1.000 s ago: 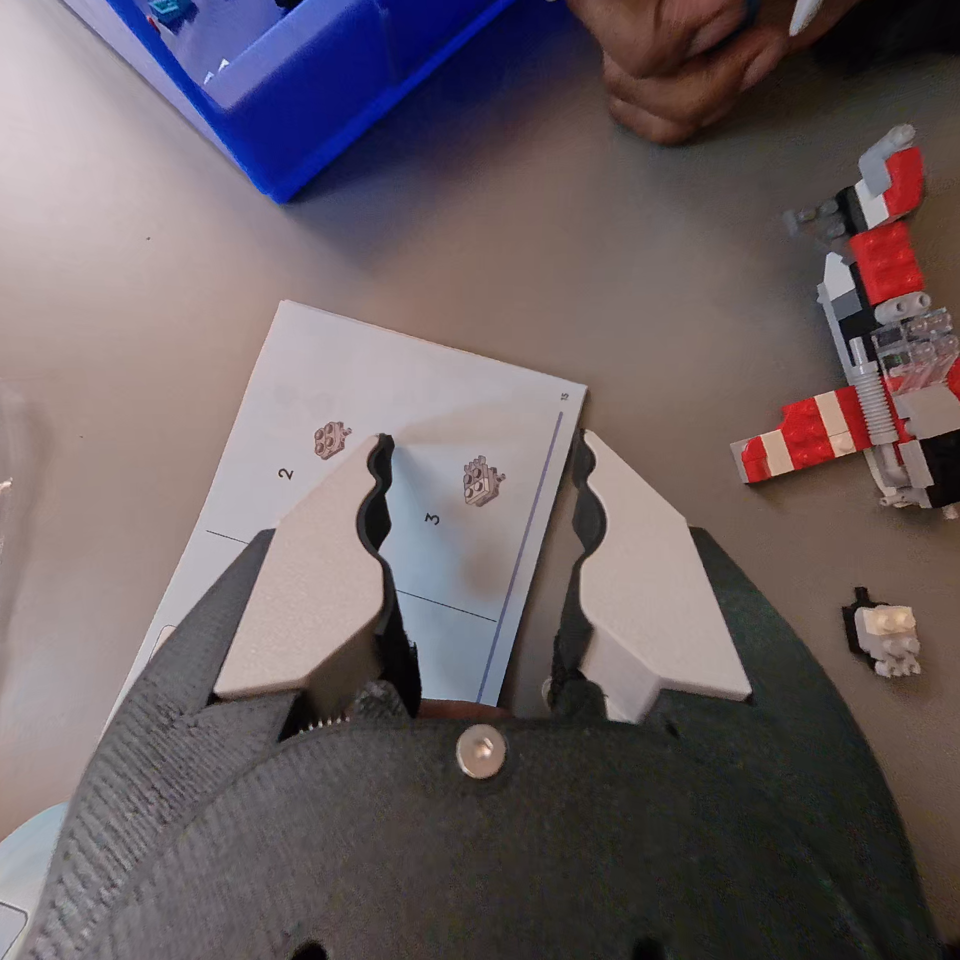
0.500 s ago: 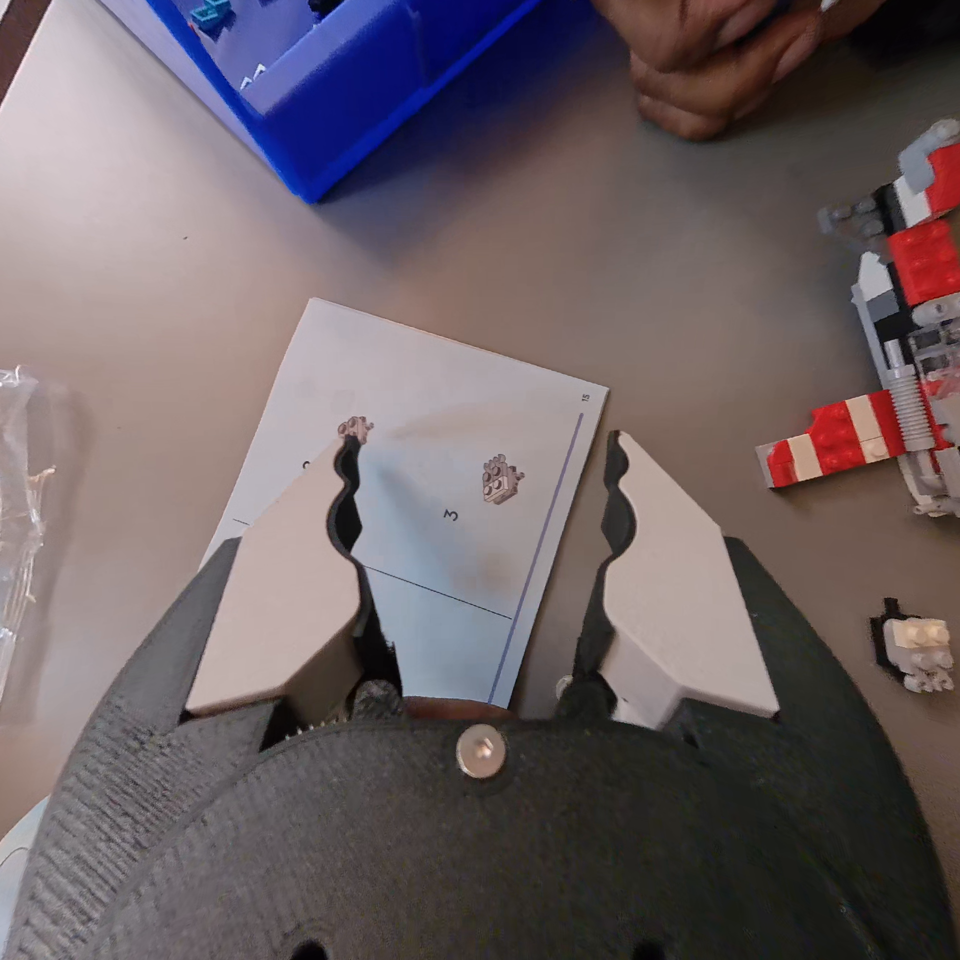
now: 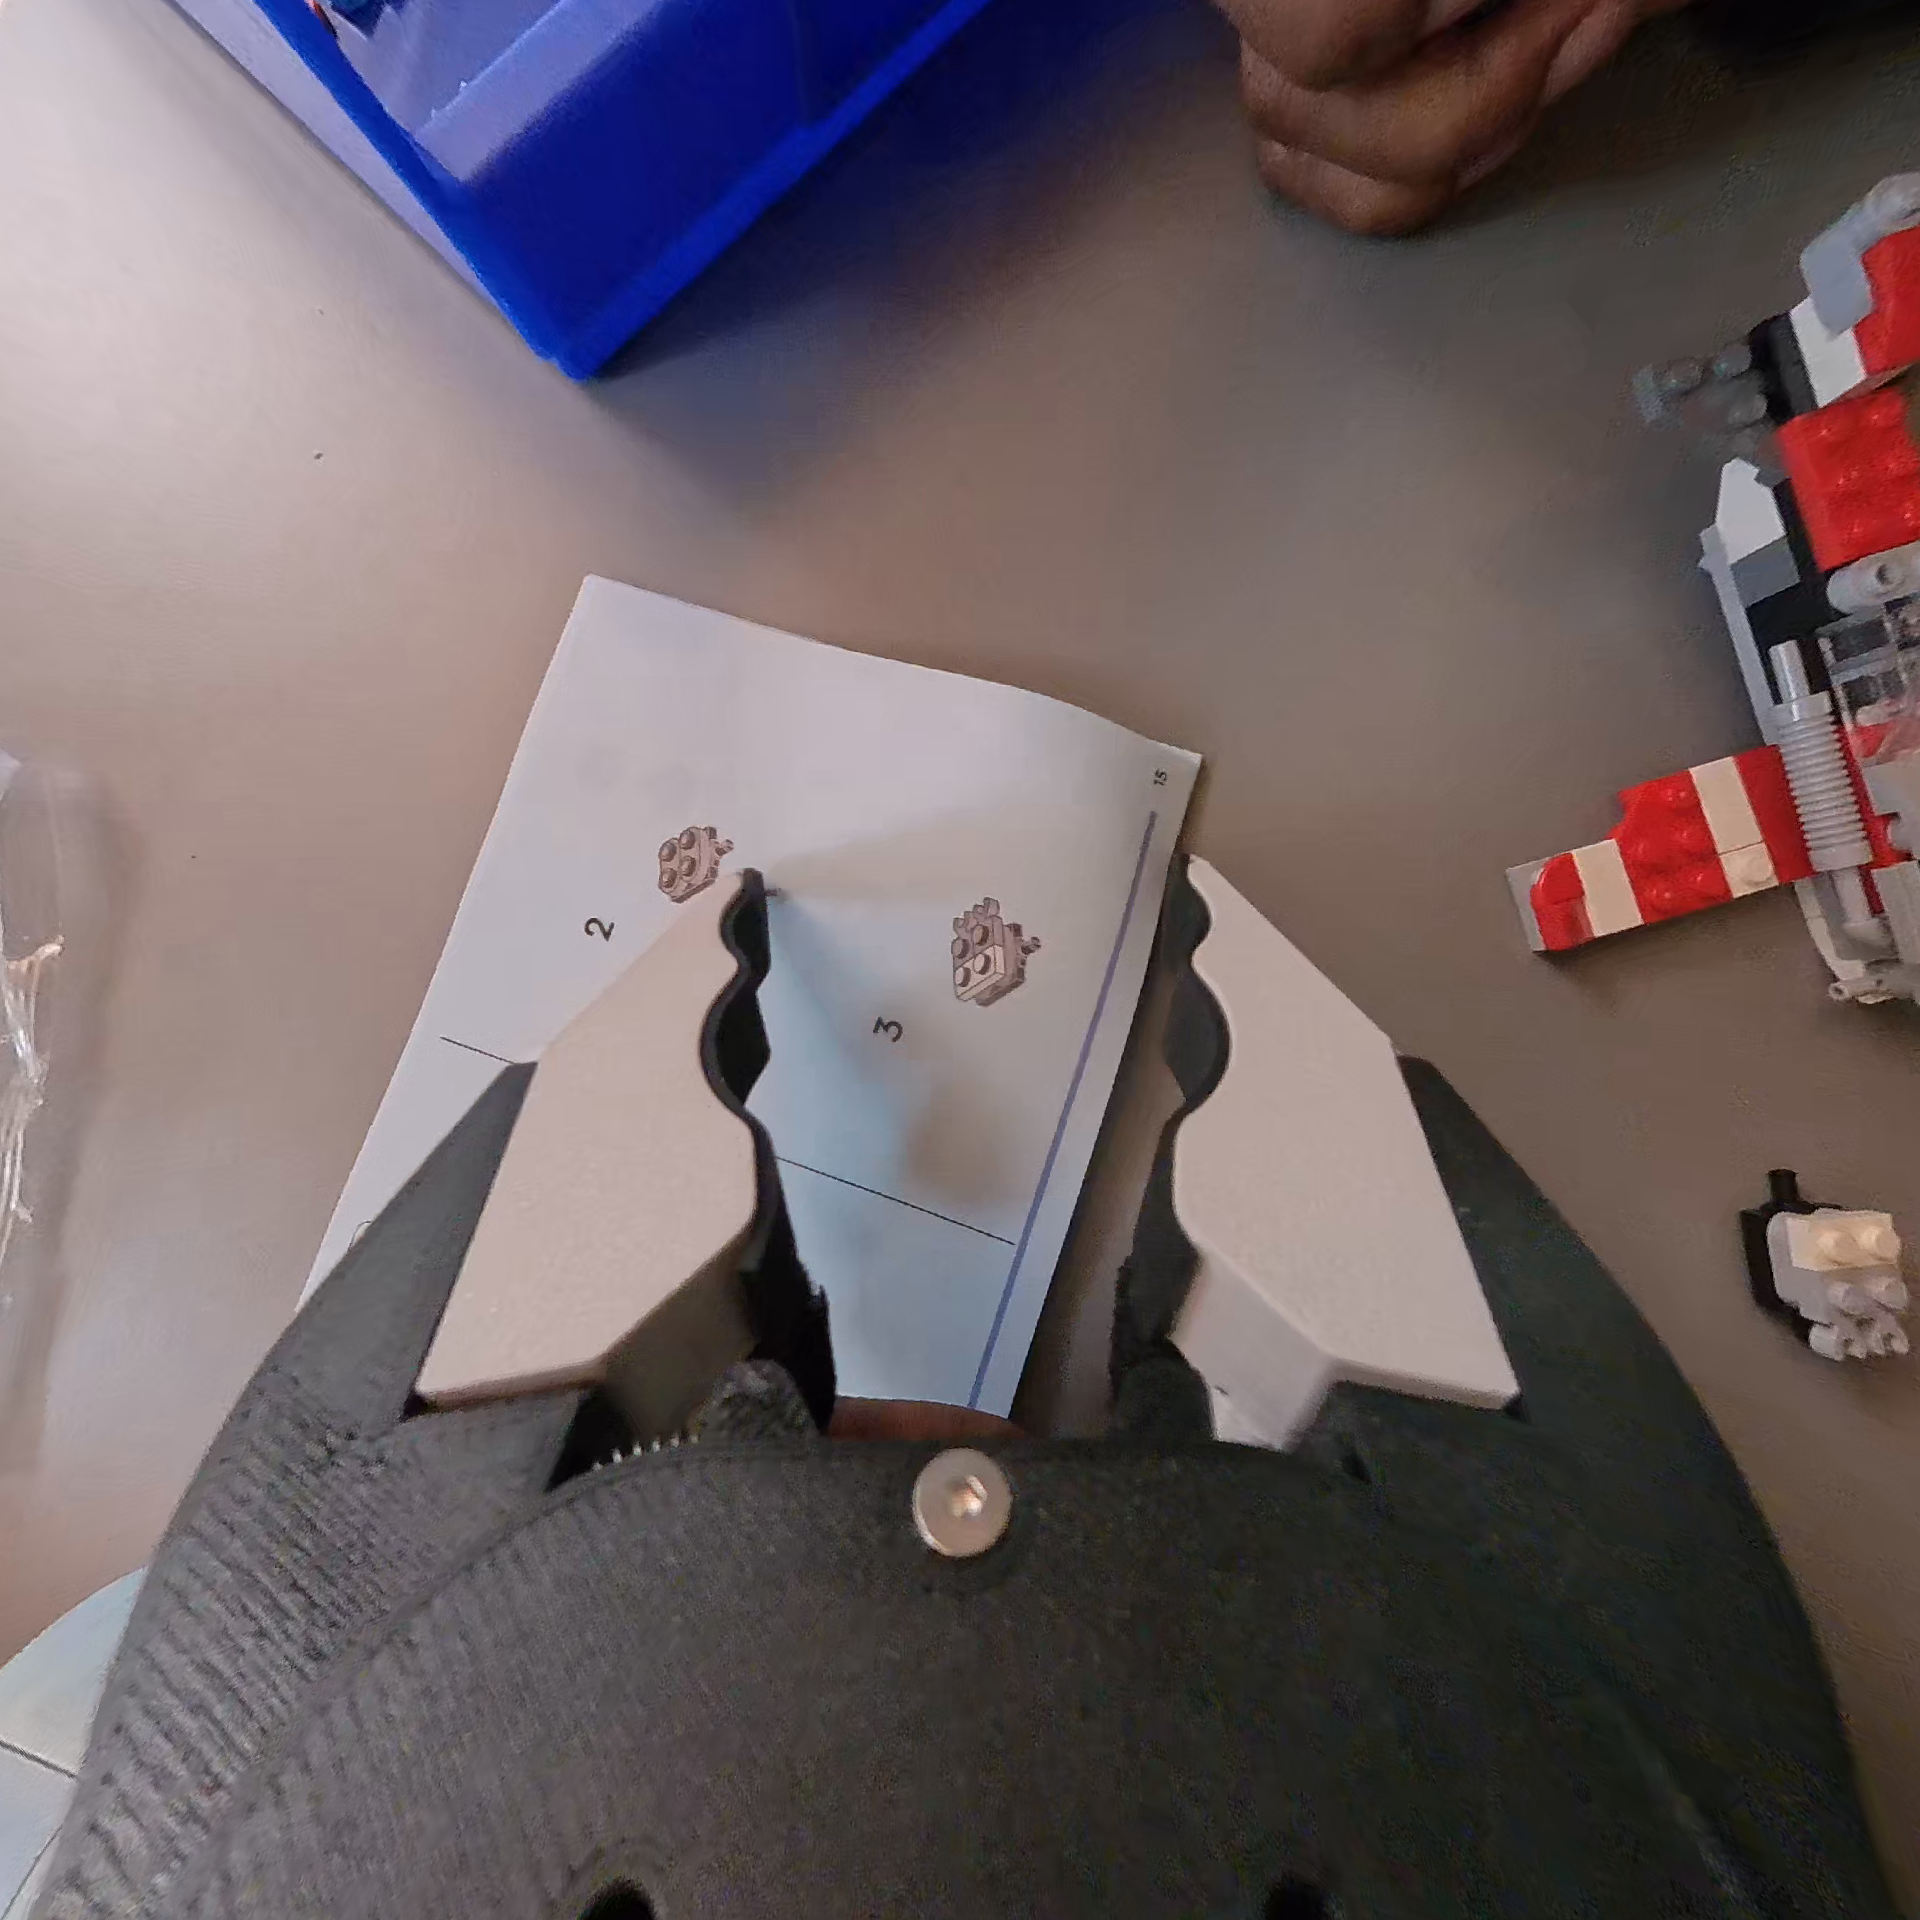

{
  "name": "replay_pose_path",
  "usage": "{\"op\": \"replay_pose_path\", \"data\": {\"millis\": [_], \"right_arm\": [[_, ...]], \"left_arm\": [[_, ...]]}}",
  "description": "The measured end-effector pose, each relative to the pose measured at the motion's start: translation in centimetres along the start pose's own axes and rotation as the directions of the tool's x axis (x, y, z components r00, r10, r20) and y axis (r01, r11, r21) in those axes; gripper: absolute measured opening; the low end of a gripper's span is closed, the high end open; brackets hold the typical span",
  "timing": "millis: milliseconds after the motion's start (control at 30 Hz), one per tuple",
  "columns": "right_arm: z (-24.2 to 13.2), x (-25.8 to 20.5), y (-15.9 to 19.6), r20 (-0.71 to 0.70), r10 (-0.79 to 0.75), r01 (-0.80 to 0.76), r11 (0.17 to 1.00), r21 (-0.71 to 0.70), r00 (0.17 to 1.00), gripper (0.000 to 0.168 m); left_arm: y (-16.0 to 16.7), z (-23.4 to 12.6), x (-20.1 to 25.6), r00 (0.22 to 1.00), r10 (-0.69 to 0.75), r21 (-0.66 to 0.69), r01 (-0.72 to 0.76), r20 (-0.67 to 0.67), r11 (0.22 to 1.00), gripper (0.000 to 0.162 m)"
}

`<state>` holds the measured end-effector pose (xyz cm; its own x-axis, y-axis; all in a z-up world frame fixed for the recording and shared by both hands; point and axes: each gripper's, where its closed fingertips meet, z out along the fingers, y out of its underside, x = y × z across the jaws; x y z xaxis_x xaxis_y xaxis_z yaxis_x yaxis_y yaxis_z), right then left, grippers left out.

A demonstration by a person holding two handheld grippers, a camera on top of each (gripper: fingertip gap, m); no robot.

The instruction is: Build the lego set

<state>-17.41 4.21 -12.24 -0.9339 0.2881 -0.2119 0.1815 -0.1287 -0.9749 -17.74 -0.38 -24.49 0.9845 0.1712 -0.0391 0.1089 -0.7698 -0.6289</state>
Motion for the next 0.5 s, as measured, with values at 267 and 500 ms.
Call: {"op": "replay_pose_path", "data": {"millis": [267, 500], "right_arm": [[0.2, 0.0, 0.5, -0.003, -0.009, 0.009, 0.999, -0.036, 1.000, 0.054], [0.9, 1.0, 3.2, -0.075, -0.050, 0.030, 0.969, -0.246, 0.996, 0.051]], "left_arm": [[-0.1, -0.2, 0.1, 1.000, -0.017, 0.013, 0.017, -0.015, 1.000, 0.066], [-0.2, -0.2, 0.1, 0.999, -0.033, 0.025, 0.034, -0.026, 0.999, 0.063]]}}
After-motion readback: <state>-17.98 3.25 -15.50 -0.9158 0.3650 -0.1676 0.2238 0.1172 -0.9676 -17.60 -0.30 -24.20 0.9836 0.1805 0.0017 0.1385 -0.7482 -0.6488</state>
